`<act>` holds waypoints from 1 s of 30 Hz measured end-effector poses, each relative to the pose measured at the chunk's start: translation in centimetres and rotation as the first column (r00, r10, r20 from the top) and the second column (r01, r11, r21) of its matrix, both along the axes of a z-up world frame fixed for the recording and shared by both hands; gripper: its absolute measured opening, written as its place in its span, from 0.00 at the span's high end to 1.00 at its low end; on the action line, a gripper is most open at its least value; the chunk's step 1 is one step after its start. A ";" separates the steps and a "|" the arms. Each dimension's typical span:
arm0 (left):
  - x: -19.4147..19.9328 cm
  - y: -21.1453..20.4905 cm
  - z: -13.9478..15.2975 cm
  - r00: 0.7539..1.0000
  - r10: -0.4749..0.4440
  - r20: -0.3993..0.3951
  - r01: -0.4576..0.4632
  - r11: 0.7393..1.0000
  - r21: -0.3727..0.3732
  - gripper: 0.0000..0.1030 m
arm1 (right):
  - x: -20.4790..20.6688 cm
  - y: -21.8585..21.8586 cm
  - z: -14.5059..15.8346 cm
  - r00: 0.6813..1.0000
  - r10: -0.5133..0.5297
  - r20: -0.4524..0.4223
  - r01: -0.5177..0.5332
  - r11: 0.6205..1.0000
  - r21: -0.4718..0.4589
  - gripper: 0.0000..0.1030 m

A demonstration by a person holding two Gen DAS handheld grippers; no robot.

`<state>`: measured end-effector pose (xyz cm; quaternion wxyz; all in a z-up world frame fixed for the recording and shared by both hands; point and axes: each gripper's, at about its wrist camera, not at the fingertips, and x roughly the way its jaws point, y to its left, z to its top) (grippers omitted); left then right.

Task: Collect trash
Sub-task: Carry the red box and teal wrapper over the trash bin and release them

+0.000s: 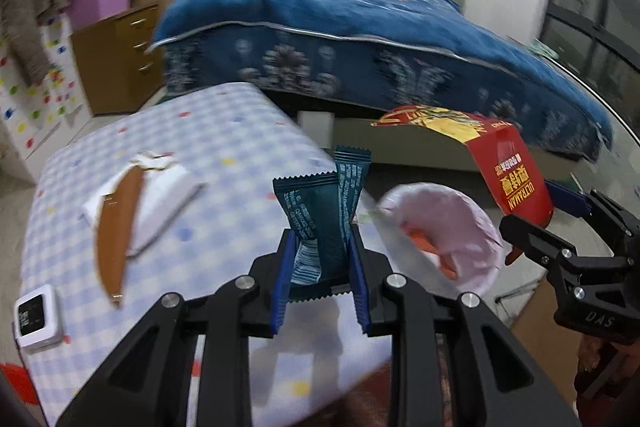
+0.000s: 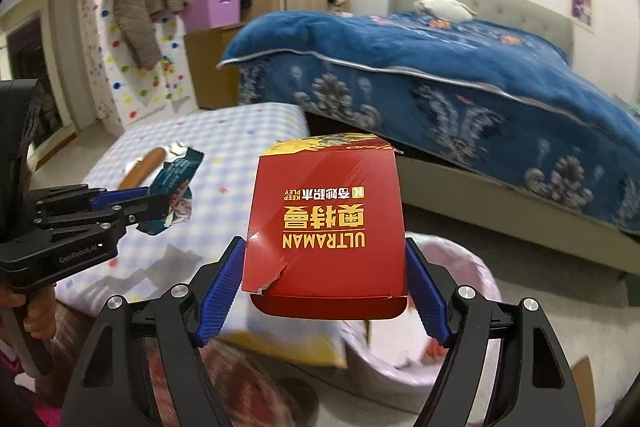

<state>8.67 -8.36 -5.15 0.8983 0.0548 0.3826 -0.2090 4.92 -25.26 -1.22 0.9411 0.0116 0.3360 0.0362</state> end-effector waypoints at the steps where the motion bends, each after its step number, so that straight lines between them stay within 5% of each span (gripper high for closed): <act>1: -0.3 -1.3 -0.1 1.000 -0.030 -0.001 0.030 1.000 0.006 0.76 | -0.6 -0.9 -0.1 1.000 -0.022 -0.004 0.022 1.000 -0.003 0.26; 14: -0.2 -12.7 -2.9 0.970 -0.238 -0.050 0.240 0.969 0.054 0.75 | -4.6 -8.7 -2.7 0.979 -0.189 -0.069 0.190 0.982 0.002 0.26; 25: 3.1 -18.1 -6.2 0.946 -0.294 -0.135 0.306 0.949 0.072 0.74 | -1.8 -11.2 -5.7 0.972 -0.209 -0.105 0.214 0.976 0.033 0.26; 30: 5.1 -19.6 -7.6 0.934 -0.301 -0.192 0.317 0.946 0.061 0.55 | 0.0 -12.4 -7.0 0.970 -0.218 -0.103 0.223 0.974 0.043 0.26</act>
